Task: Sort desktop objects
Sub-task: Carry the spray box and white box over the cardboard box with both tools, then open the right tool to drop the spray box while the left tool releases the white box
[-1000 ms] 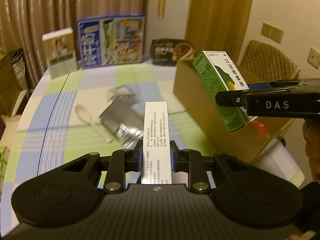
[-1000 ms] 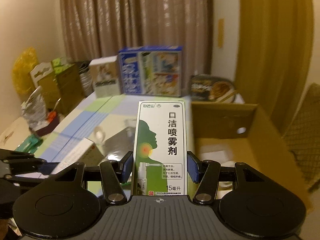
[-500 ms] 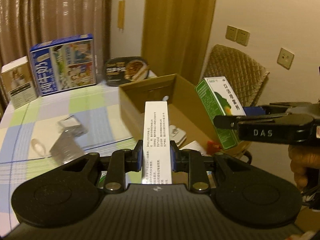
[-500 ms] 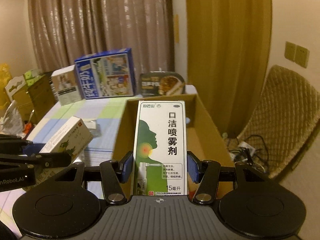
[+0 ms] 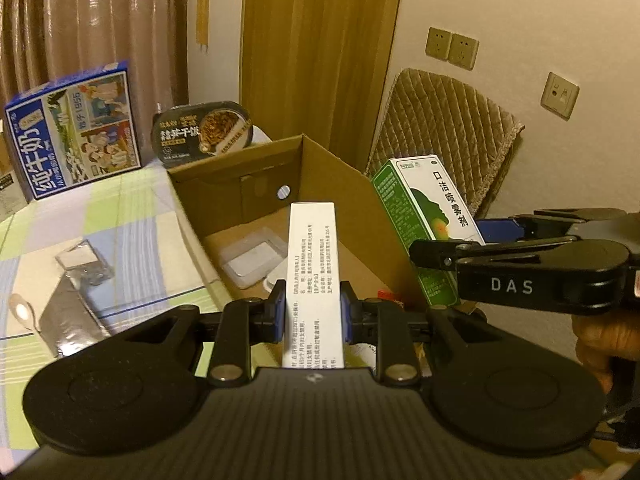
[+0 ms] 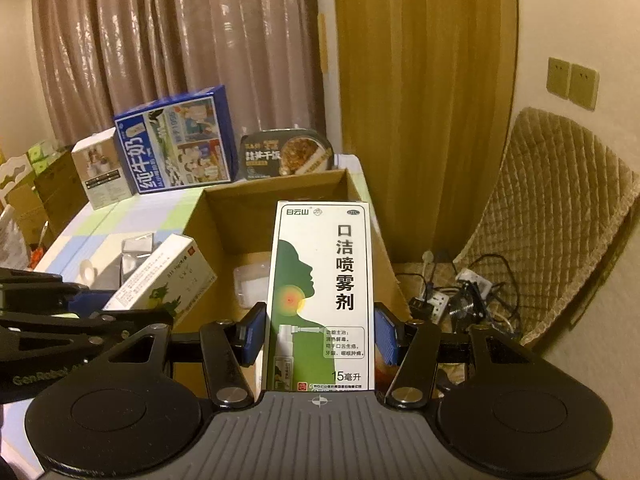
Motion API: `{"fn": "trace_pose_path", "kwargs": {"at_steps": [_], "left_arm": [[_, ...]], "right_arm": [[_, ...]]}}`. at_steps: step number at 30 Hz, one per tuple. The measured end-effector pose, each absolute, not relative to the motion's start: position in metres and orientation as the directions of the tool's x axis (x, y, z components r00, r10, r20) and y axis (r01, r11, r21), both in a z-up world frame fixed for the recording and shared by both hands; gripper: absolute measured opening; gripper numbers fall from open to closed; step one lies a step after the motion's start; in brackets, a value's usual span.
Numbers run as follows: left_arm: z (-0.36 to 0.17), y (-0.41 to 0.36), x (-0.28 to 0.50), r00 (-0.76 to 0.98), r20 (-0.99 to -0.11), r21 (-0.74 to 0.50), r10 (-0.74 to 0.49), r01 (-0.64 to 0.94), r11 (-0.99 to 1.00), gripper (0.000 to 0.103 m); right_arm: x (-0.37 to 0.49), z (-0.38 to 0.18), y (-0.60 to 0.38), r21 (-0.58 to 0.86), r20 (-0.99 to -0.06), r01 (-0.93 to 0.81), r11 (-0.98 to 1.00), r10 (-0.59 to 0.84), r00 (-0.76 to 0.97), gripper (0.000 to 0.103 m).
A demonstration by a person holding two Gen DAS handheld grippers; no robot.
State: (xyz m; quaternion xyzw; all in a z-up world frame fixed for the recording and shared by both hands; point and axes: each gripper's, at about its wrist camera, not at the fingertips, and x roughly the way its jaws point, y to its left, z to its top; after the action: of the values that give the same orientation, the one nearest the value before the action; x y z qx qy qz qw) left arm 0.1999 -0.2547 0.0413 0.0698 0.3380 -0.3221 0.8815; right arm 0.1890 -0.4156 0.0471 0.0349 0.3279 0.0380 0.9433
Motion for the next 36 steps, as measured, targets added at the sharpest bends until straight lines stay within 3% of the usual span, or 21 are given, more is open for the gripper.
{"fn": "trace_pose_path", "kwargs": {"at_steps": [10,12,25,27,28,29,36], "left_arm": [[0.025,-0.274,0.218,0.557,-0.646,-0.123,-0.522,0.599,0.792,0.021],[0.022,-0.276,0.222,0.556,-0.653,-0.118,-0.515,0.596,0.794,0.028],[0.027,-0.248,0.216,0.590,-0.643,-0.090,-0.489,0.575,0.813,0.028],[0.028,-0.245,0.214,0.594,-0.638,-0.094,-0.490,0.572,0.815,0.028],[0.029,-0.243,0.213,0.597,-0.635,-0.095,-0.490,0.569,0.817,0.028],[0.030,-0.241,0.213,0.599,-0.633,-0.096,-0.490,0.567,0.818,0.029],[0.034,-0.223,0.211,0.612,-0.628,-0.103,-0.481,0.547,0.831,0.031]], "right_arm": [[0.202,0.038,-0.422,0.097,-0.628,-0.043,0.994,0.095,0.772,0.052],[0.202,0.037,-0.421,0.096,-0.630,-0.043,0.994,0.094,0.771,0.052],[0.205,0.037,-0.408,0.101,-0.641,-0.064,0.993,0.114,0.759,0.052],[0.207,0.038,-0.406,0.118,-0.632,-0.070,0.991,0.129,0.764,0.056],[0.208,0.039,-0.406,0.119,-0.632,-0.063,0.991,0.124,0.765,0.070],[0.207,0.041,-0.405,0.118,-0.624,-0.057,0.991,0.118,0.772,0.074],[0.199,0.049,-0.393,0.092,-0.619,-0.077,0.993,0.118,0.776,0.074]]}}
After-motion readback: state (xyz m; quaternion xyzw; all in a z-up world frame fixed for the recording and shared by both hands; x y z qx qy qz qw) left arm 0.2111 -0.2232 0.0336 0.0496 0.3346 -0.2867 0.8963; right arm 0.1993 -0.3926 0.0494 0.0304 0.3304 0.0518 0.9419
